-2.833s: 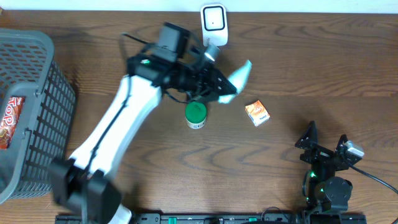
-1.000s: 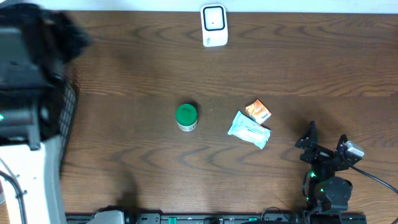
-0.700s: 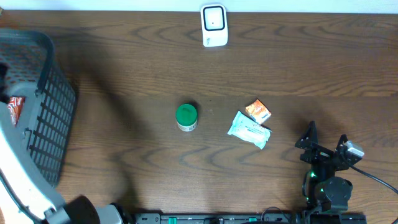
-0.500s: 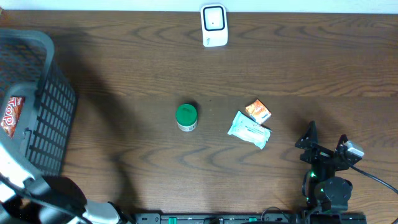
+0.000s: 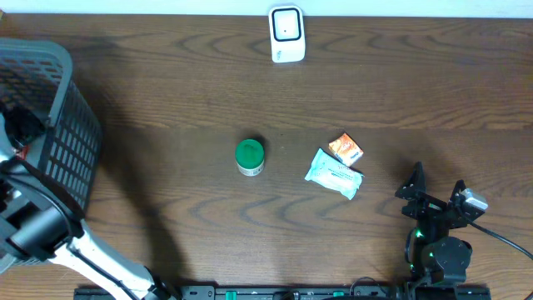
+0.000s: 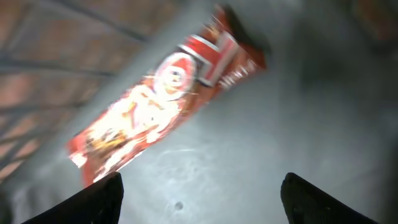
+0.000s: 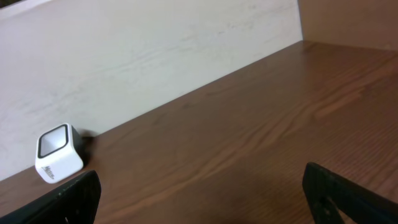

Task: Scan the item barcode
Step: 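Reach the left gripper into the basket and grasp the red snack bar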

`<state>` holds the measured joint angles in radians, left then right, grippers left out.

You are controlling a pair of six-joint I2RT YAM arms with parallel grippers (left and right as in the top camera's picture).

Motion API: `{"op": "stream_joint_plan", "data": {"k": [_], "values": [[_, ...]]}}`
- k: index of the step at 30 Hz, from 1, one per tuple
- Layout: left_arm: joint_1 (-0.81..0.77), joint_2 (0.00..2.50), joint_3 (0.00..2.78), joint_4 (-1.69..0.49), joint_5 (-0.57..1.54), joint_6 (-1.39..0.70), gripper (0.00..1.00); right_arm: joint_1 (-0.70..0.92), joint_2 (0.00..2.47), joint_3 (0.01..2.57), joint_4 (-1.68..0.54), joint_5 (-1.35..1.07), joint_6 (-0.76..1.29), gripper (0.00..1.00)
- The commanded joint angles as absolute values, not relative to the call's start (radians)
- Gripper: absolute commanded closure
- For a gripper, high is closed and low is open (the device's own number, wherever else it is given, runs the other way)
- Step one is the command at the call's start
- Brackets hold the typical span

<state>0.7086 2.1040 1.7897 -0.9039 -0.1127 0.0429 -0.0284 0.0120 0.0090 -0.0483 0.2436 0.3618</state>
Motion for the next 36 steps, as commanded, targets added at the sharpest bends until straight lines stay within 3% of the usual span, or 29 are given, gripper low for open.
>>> {"op": "stream_joint_plan", "data": {"k": [1, 26, 27, 29, 34, 36], "values": [[0.728, 2.148, 1.783, -0.899, -0.048, 0.252, 0.19, -0.020, 0.007, 0.006, -0.051, 0.254, 0.351, 0.01], [0.857, 2.309, 1.774, -0.782, -0.063, 0.324, 0.18, -0.020, 0.007, 0.006, -0.051, 0.254, 0.351, 0.01], [0.857, 2.319, 1.774, -0.785, -0.062, 0.324, 0.21, -0.020, 0.007, 0.006, -0.051, 0.254, 0.351, 0.01], [0.857, 2.333, 1.769, -0.791, -0.050, 0.320, 0.37, -0.020, 0.007, 0.006, -0.051, 0.254, 0.351, 0.01], [0.857, 2.336, 1.762, -0.794, -0.002, 0.255, 0.92, -0.020, 0.007, 0.006, -0.051, 0.254, 0.351, 0.01], [0.856, 2.335, 1.762, -0.807, 0.017, 0.224, 0.92, -0.020, 0.007, 0.006, -0.051, 0.254, 0.351, 0.01]]}}
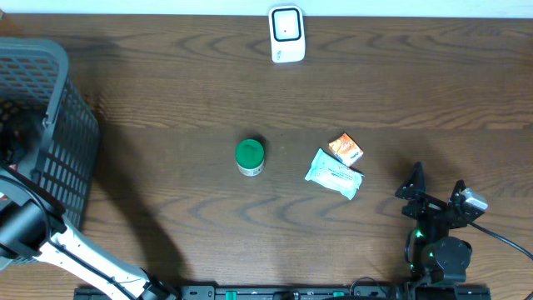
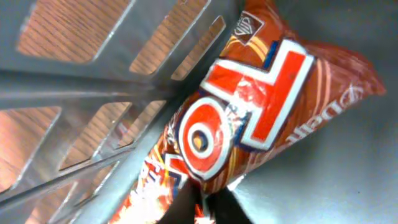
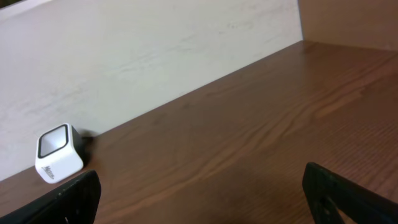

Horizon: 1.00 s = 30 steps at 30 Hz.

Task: Scan the item barcode
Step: 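Reach the left gripper into the basket and grasp the red snack bar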

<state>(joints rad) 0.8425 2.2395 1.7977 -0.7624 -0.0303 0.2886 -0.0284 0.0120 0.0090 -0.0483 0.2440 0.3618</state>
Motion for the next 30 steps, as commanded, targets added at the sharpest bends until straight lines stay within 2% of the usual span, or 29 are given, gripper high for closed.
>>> {"op": "stream_joint_plan", "data": {"k": [1, 8, 16, 22, 24, 26, 27, 28, 30], "values": [[0.856, 2.332, 1.762, -0.815, 0.024, 0.210, 0.93, -0.020, 0.007, 0.006, -0.051, 0.254, 0.351, 0.01], [0.848, 2.199, 1.765, -0.845, 0.189, 0.105, 0.93, -0.020, 0.007, 0.006, -0.051, 0.254, 0.351, 0.01], [0.848, 1.853, 1.765, -0.822, 0.481, -0.006, 0.92, -0.020, 0.007, 0.006, -0.051, 0.254, 0.351, 0.01], [0.848, 1.590, 1.765, -0.817, 0.486, -0.039, 0.93, -0.020, 0.007, 0.006, -0.051, 0.254, 0.351, 0.01], [0.848, 1.525, 1.765, -0.818, 0.425, -0.041, 0.93, -0.020, 0.007, 0.006, -0.051, 0.253, 0.351, 0.01], [0.847, 1.493, 1.765, -0.830, 0.307, -0.081, 0.59, -0.020, 0.007, 0.006, -0.051, 0.254, 0.351, 0.01], [0.848, 1.490, 1.765, -0.844, 0.260, -0.099, 0.33, -0.020, 0.007, 0.006, -0.051, 0.254, 0.351, 0.01], [0.848, 1.493, 1.764, -0.862, 0.221, -0.112, 0.25, -0.020, 0.007, 0.006, -0.051, 0.254, 0.351, 0.01], [0.848, 1.512, 1.750, -0.882, 0.175, -0.136, 0.23, -0.020, 0.007, 0.006, -0.051, 0.254, 0.351, 0.01]]}}
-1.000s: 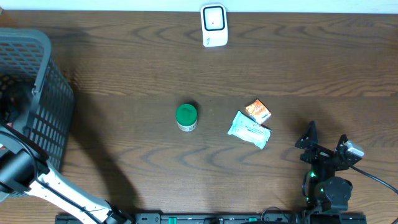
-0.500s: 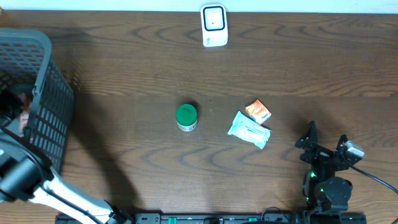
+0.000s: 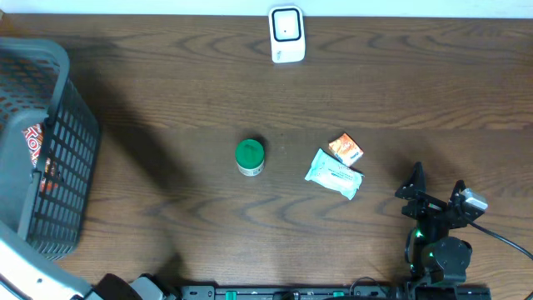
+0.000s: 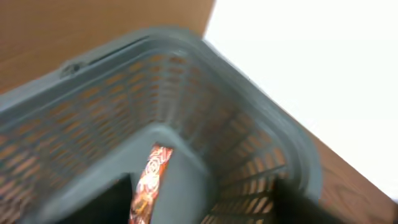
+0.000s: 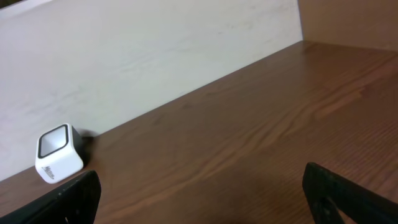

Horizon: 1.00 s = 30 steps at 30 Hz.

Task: Scan the item barcode
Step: 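Reach the left gripper into the basket and grasp the red snack bar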

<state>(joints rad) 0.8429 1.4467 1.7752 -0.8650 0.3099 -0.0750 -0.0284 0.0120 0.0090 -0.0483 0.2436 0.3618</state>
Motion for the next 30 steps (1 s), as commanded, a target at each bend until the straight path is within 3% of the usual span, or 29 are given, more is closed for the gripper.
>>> {"op": "stream_joint_plan", "data": {"k": [1, 16, 30], "values": [[0.848, 1.526, 1.732, -0.879, 0.170, -0.136, 0.23, -0.020, 0.007, 0.006, -0.051, 0.254, 0.351, 0.01], [0.843, 1.854, 1.452, -0.707, 0.084, -0.060, 0.23, -0.020, 0.007, 0.006, -0.051, 0.254, 0.351, 0.01], [0.798, 2.014, 1.398, -0.656, 0.152, 0.041, 0.21, -0.020, 0.007, 0.006, -0.051, 0.254, 0.351, 0.01]]}}
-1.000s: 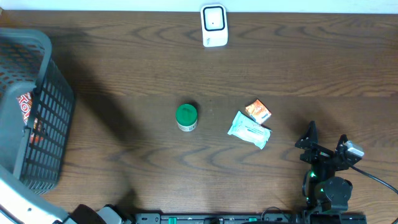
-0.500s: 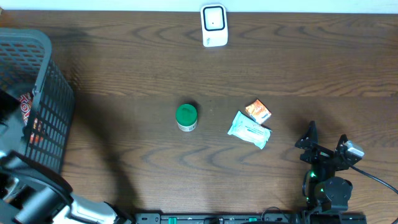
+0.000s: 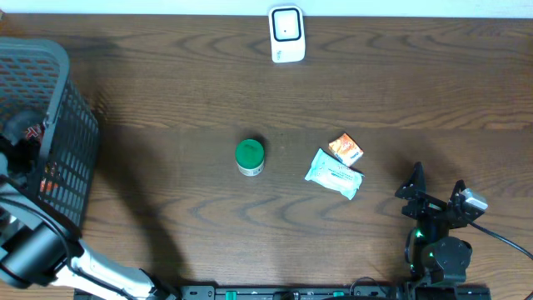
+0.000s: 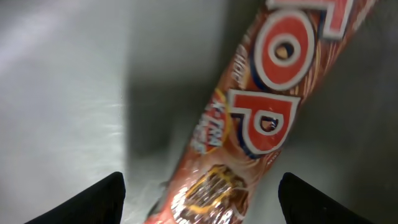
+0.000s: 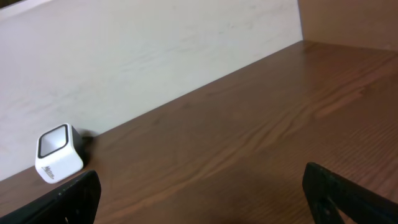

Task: Scan the item barcode
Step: 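Reach the left gripper into the basket and grasp the red snack bar, then carry the red snack bar with the left gripper toward the scanner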

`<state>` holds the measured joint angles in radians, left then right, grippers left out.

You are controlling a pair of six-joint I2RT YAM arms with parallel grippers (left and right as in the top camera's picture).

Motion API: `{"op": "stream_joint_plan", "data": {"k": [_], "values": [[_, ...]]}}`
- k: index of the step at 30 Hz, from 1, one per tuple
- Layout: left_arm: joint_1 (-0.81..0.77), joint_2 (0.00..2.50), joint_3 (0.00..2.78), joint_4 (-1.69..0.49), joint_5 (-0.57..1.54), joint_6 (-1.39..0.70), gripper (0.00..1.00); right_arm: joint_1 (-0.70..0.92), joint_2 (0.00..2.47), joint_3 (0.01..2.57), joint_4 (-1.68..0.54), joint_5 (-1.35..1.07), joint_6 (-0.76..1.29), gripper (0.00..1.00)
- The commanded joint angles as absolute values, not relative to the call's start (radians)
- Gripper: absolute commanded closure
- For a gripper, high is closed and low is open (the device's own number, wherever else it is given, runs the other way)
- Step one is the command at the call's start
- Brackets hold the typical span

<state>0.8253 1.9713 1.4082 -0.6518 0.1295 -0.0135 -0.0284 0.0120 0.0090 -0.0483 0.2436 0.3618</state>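
Observation:
A red snack pack with white "TOP" lettering lies on the grey basket floor. My left gripper is open low over it, and the pack's lower end lies between the two black fingertips. In the overhead view the left arm reaches down into the grey basket. The white barcode scanner stands at the table's far edge. My right gripper is open and holds nothing, parked at the front right, facing the scanner.
A green-lidded can stands mid-table. A small orange packet and a white-green pouch lie to its right. The basket's slatted walls enclose the left gripper.
My left gripper was above and outside the basket, looking down at the pack from afar. Now it is deep inside the basket, open close over the red pack. The right arm has not moved.
First my left gripper was open in the basket over the red pack. Then its fingers were shut together at the pack. Then it was up outside the basket, open, with the pack still lying inside. Now it is down over the pack, open.

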Motion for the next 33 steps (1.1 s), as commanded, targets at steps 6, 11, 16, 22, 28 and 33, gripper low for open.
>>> {"op": "stream_joint_plan", "data": {"k": [6, 11, 16, 22, 28, 33], "values": [[0.748, 2.068, 1.397, -0.678, 0.077, 0.051, 0.66, -0.020, 0.007, 0.006, -0.051, 0.254, 0.351, 0.01], [0.748, 2.046, 1.401, -0.720, -0.039, -0.033, 0.93, -0.020, 0.007, 0.006, -0.051, 0.254, 0.351, 0.01], [0.756, 1.909, 1.441, -0.775, -0.045, -0.086, 0.93, -0.020, 0.007, 0.006, -0.051, 0.254, 0.351, 0.01], [0.752, 1.564, 1.485, -0.743, 0.135, -0.146, 0.93, -0.020, 0.007, 0.006, -0.051, 0.254, 0.351, 0.01], [0.722, 1.204, 1.485, -0.746, 0.147, -0.426, 0.93, -0.020, 0.007, 0.006, -0.051, 0.254, 0.351, 0.01], [0.566, 1.036, 1.470, -0.773, 0.437, -0.462, 0.93, -0.020, 0.007, 0.006, -0.051, 0.254, 0.351, 0.01]]}}
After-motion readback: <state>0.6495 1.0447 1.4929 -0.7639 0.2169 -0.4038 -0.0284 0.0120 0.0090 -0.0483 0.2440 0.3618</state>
